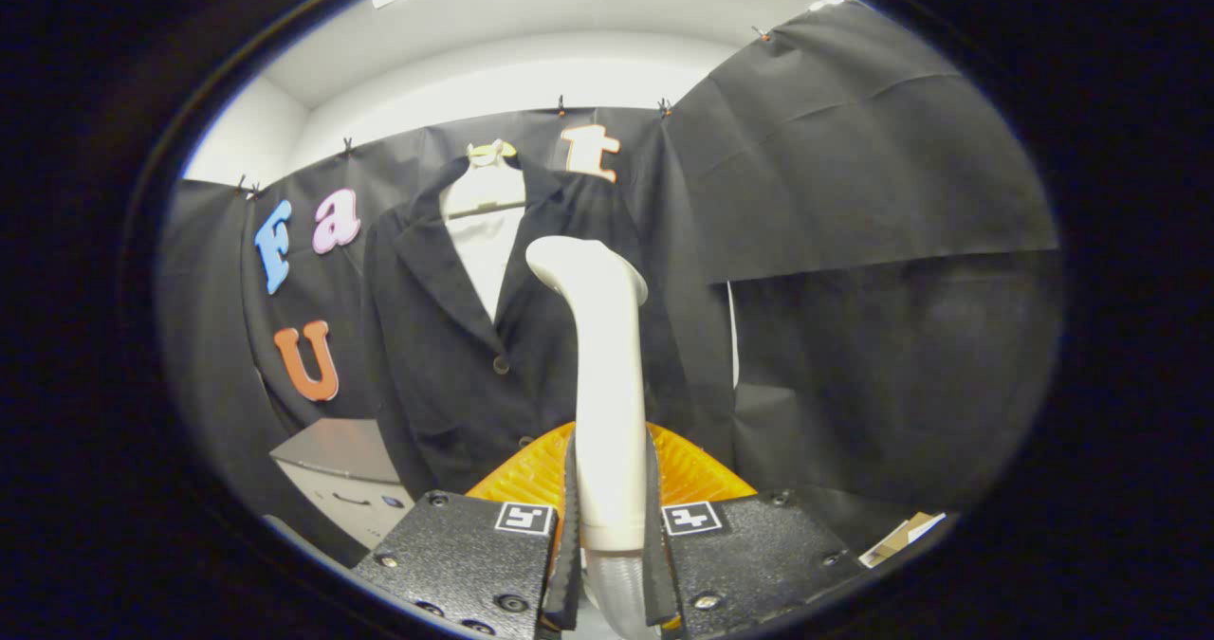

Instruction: Iron the clothes twice with a garment steamer, once on the left side and once on the right side.

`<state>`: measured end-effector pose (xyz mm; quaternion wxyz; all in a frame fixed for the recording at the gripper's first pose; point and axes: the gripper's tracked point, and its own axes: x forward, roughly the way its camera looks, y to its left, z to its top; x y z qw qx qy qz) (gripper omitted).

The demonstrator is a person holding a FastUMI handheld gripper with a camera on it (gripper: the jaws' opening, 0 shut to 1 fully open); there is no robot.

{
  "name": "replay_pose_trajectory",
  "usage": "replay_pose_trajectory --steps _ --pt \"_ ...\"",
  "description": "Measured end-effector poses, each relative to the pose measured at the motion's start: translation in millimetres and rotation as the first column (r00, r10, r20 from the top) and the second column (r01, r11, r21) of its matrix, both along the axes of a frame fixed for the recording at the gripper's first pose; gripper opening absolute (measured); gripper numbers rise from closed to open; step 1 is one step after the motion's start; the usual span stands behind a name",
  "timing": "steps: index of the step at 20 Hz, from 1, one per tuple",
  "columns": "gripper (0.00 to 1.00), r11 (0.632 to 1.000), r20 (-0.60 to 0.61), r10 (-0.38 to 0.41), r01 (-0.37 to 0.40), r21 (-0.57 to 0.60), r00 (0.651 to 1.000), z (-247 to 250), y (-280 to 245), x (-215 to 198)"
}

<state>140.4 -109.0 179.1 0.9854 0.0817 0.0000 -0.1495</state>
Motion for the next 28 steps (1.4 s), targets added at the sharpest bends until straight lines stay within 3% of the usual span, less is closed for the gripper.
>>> replay_pose_trajectory --steps 7,12,20,28 --pt "0.29 0.996 0.128 0.018 -0.006 -0.087 0.992 62 -18 63" --pt "0.29 0.992 0.141 0.01 0.008 -0.124 0.99 72 -32 101" --pt "0.29 0.99 0.054 0.011 -0.003 -0.143 0.998 25 -43 115" --pt "0.29 0.993 -0.043 0.014 -0.019 -0.12 0.999 -21 -48 89"
